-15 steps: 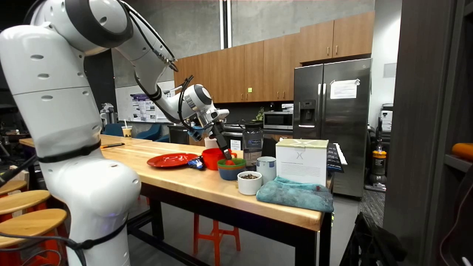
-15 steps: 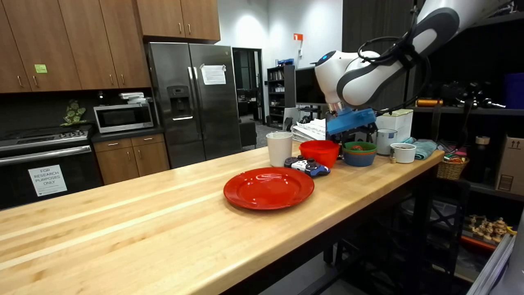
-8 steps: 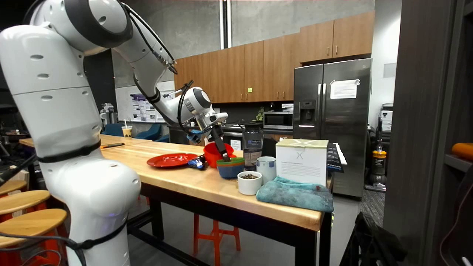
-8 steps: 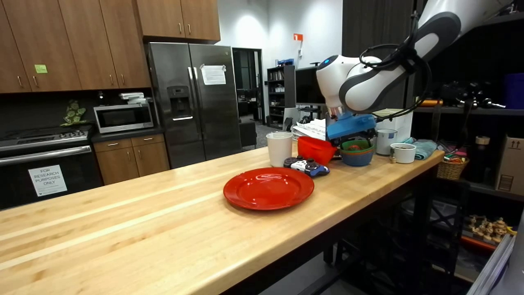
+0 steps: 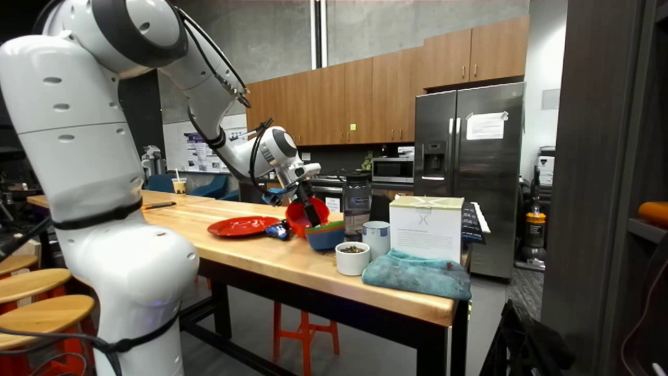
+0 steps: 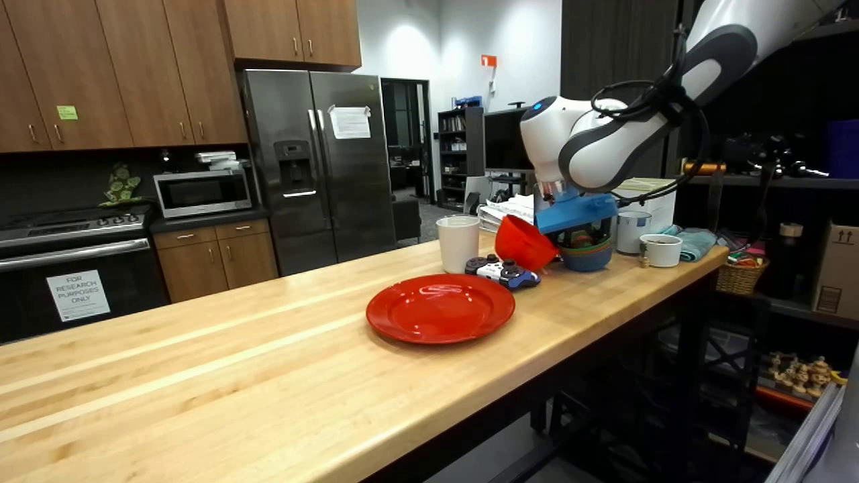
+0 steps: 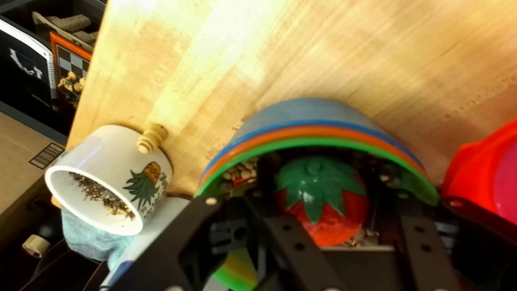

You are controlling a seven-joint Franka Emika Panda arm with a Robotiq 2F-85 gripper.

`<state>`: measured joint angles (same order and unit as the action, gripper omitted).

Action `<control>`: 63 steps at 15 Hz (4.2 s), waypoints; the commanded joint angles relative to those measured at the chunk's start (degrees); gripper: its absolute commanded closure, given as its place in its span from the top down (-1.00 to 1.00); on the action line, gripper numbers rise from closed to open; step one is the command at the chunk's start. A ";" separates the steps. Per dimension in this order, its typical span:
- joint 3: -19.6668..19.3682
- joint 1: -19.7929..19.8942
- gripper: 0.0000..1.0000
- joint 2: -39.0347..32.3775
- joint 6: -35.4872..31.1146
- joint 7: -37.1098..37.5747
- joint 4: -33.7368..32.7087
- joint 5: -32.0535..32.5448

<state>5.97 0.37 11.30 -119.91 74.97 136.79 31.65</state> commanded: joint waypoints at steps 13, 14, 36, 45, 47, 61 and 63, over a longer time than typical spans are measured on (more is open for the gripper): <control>-2.05 2.45 -0.51 1.41 1.67 -1.69 -5.25 9.39; -2.30 2.38 -0.51 1.49 1.74 -3.00 -6.03 9.37; -2.32 -1.23 -0.51 4.31 3.69 -56.44 -15.80 -20.33; -1.26 -1.89 -0.51 6.03 1.40 -62.78 -13.40 -20.29; -1.13 -1.49 -0.51 7.00 1.72 -62.06 -11.92 -18.34; 2.68 -0.75 -0.51 18.91 13.04 -53.46 -3.71 -14.16; 3.43 -1.92 -0.51 18.89 11.88 -53.96 -3.62 -16.14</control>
<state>8.70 -0.23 28.85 -107.34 20.83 132.30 17.77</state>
